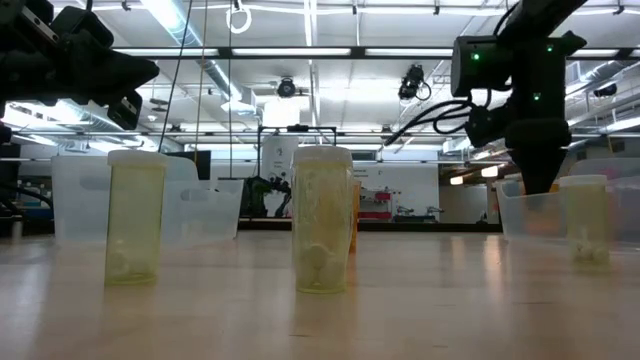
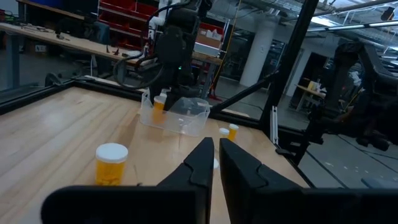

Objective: Pick and place medicine bottles into bin by pill shape (circle, oval)
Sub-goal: Put the top right large orange pill bottle into the right transparent bin

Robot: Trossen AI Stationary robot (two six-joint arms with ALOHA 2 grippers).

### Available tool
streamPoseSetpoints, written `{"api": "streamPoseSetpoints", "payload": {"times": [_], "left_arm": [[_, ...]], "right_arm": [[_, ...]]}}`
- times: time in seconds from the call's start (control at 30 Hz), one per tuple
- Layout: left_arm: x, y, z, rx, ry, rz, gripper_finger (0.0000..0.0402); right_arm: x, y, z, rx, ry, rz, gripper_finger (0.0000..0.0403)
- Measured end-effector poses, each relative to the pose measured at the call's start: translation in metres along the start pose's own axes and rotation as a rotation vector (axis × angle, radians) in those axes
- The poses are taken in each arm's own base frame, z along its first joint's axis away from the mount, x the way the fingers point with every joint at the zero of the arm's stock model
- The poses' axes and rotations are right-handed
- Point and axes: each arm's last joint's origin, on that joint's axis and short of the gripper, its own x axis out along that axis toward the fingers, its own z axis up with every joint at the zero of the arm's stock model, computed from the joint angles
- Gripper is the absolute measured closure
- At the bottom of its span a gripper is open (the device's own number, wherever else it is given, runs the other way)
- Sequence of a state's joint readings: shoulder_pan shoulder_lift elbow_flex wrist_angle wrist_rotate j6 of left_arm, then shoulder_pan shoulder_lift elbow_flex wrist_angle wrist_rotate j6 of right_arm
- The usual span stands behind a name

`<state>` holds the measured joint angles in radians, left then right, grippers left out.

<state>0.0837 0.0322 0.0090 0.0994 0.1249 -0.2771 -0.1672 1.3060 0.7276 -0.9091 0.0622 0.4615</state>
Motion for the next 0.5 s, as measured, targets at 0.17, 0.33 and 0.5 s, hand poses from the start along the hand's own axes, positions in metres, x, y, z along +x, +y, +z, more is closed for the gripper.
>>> {"api": "streamPoseSetpoints", "payload": {"times": [0.17,0.33,0.5], "left_arm": [[0.0000,0.0000,0.0000,0.000,0.000,0.000,0.0369],[0.0000,0.0000,0.0000,0.000,0.000,0.000,0.0376],[0.0000,0.0000,0.0000,0.000,0.000,0.000,0.0373]], "right_arm": [[0.0031,-0.0044,-0.0004,0.025,0.016,0.004,0.0186],[0.0031,-0.0045,-0.0005,0.028,0.017,0.006,0.0167],[0.0006,-0.0041,0.0000,0.031,0.027,0.011,0.0149]]}}
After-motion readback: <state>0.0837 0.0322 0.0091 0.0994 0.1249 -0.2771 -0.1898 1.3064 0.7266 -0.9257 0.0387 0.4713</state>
